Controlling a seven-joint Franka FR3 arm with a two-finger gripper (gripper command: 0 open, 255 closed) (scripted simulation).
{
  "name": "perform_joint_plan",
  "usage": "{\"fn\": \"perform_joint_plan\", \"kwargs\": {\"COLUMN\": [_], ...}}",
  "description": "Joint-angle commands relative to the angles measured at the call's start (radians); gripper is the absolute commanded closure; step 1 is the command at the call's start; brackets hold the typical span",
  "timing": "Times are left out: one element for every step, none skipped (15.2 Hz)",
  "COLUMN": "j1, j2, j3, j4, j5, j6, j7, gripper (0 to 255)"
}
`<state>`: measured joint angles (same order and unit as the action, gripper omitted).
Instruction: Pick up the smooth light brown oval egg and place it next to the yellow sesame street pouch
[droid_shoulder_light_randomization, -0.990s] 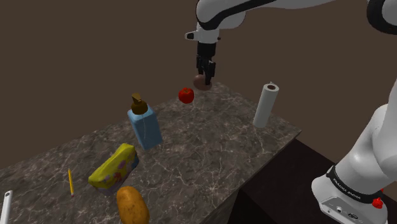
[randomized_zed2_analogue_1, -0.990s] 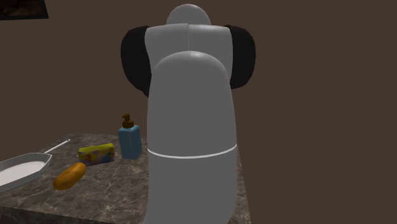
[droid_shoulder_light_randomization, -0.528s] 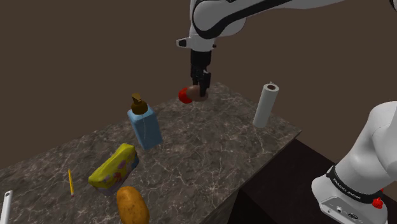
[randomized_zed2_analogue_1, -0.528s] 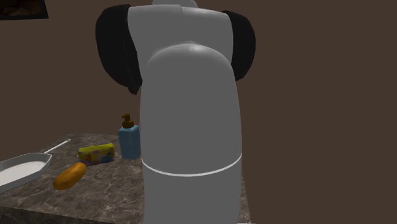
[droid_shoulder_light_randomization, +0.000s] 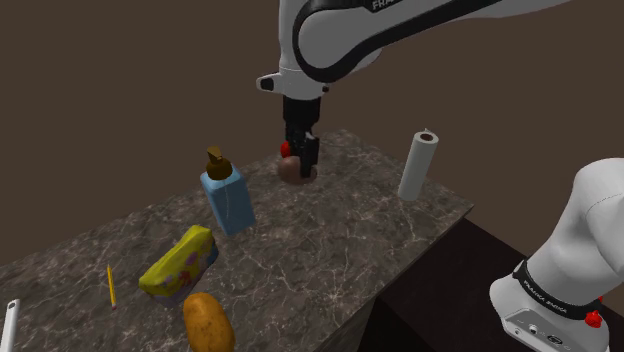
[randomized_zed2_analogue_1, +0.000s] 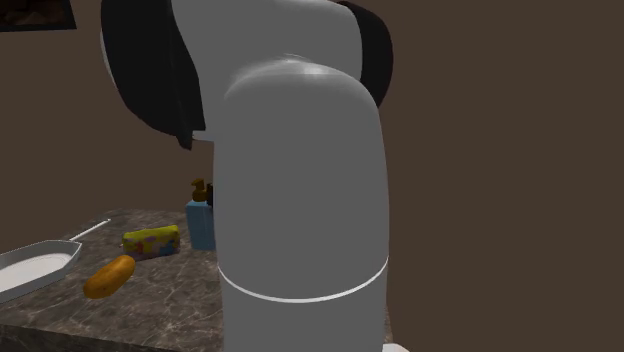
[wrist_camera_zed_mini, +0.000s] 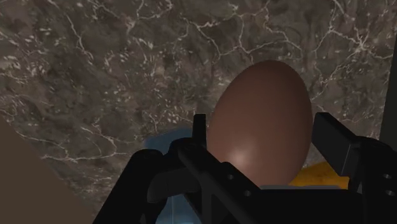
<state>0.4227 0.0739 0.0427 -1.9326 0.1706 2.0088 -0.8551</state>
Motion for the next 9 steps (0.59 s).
{"fn": "perform_joint_plan", "kwargs": {"j1": [0.025, 0.037, 0.050, 0.062, 0.074, 0.087, 0.099, 0.112, 0.125], "j2": [-0.007, -0.010, -0.012, -0.014, -0.014, -0.013, -0.011, -0.009, -0.005], "j3": [0.021, 0.032, 0.044, 0.054, 0.065, 0.076, 0.087, 0.098, 0.109], "j4": [-0.013, -0.018, -0.021, -0.024, -0.025, -0.025, -0.024, -0.021, -0.018], "j5": [-0.001, -0.001, -0.002, -0.003, -0.004, -0.005, -0.007, -0.009, -0.011], "j6": [0.014, 0.019, 0.024, 0.029, 0.033, 0.038, 0.042, 0.046, 0.049], "j7": [0.047, 0.070, 0.093, 0.116, 0.140, 0.163, 0.187, 0.211, 0.235], "gripper": [255, 255, 255, 255, 255, 255, 255, 255, 255]}}
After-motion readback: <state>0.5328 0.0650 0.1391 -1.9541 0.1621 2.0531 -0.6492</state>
